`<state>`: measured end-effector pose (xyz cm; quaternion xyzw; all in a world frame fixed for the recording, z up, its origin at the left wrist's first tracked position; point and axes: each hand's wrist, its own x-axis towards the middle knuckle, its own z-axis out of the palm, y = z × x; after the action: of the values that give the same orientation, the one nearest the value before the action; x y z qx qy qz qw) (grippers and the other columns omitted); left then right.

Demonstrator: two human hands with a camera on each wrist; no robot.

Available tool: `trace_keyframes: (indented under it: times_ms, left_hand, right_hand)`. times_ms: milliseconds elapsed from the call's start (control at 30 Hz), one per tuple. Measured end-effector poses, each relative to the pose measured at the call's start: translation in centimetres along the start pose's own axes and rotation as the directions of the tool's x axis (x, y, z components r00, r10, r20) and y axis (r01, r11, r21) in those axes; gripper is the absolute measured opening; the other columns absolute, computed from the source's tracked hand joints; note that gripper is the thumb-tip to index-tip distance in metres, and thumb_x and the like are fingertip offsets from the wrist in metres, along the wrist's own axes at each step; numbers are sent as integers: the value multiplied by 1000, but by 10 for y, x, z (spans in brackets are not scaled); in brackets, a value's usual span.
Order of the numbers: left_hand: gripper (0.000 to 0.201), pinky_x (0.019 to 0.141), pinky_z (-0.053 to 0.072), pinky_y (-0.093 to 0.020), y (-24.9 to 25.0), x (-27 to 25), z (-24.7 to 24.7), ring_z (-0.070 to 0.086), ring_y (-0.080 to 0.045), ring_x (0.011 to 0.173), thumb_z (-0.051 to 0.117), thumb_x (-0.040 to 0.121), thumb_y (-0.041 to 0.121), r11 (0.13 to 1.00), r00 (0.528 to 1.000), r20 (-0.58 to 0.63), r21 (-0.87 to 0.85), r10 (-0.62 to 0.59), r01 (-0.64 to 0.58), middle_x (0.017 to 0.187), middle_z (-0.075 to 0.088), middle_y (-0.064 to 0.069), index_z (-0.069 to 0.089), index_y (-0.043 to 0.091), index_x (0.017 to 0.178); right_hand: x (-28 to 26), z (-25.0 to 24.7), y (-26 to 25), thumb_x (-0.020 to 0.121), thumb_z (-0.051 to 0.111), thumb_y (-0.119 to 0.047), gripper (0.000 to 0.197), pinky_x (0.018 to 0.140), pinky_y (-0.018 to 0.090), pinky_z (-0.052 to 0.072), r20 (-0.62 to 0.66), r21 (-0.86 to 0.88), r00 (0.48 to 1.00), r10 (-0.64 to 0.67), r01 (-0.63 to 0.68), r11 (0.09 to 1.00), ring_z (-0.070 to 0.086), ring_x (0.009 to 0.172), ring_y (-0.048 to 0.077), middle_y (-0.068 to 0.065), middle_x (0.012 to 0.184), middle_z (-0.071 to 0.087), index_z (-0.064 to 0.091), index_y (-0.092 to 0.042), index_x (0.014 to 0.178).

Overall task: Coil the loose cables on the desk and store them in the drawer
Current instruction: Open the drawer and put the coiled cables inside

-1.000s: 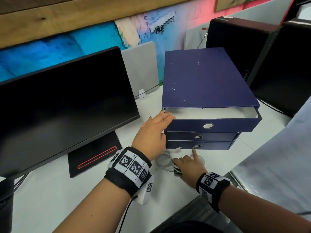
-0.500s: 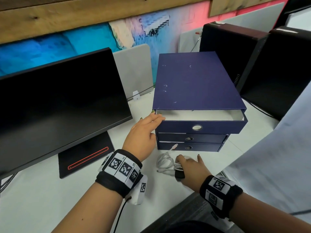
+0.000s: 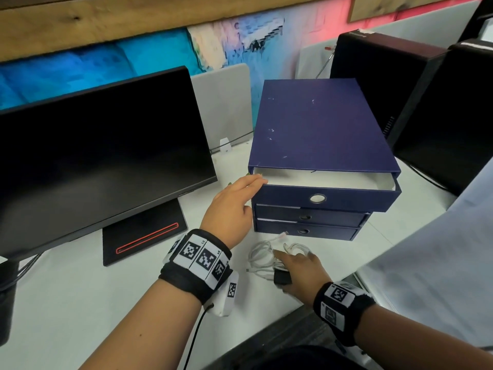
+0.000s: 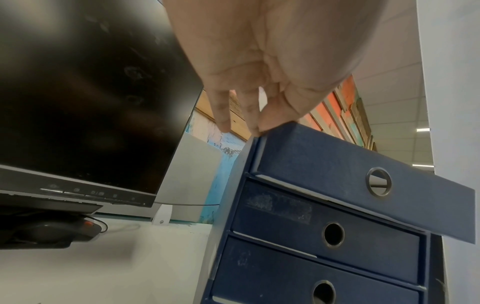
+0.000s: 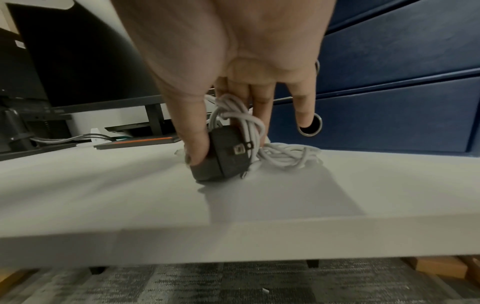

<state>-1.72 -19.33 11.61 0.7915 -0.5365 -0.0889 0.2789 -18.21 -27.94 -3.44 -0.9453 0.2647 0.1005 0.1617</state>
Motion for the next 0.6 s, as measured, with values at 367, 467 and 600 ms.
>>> trace_keyframes:
  times_ms: [367,467,600]
  left_hand:
    - [65,107,40,-38,-2,1,-1,43,-13,130,40,84,-11,999,1000,5,-32,20,-19,146,41,10,48,27,138]
    - [65,107,40,-37,-3,1,-1,43,-13,129,40,84,-11,998,999,2,-44,35,-35,145,43,10,49,26,137]
    - [64,107,40,-33,-5,2,-2,43,-13,128,40,85,-10,998,999,7,-46,42,-41,145,43,10,49,26,137]
  right_hand:
    - [-15,-4,9,80,62,-50,59,97,37,29,-102,-45,995,16,-20,999,42,120,20,-8,127,48,38,-35,131]
    - [-19,-4,3,81,65,-41,45,94,39,34,-105,-26,993,-47,44,999,51,113,23,-5,118,56,42,-33,119]
    - [-23,-1,-4,81,66,-37,50,98,36,31,-4,31,1000,-26,26,999,49,115,20,-5,124,53,39,-27,122]
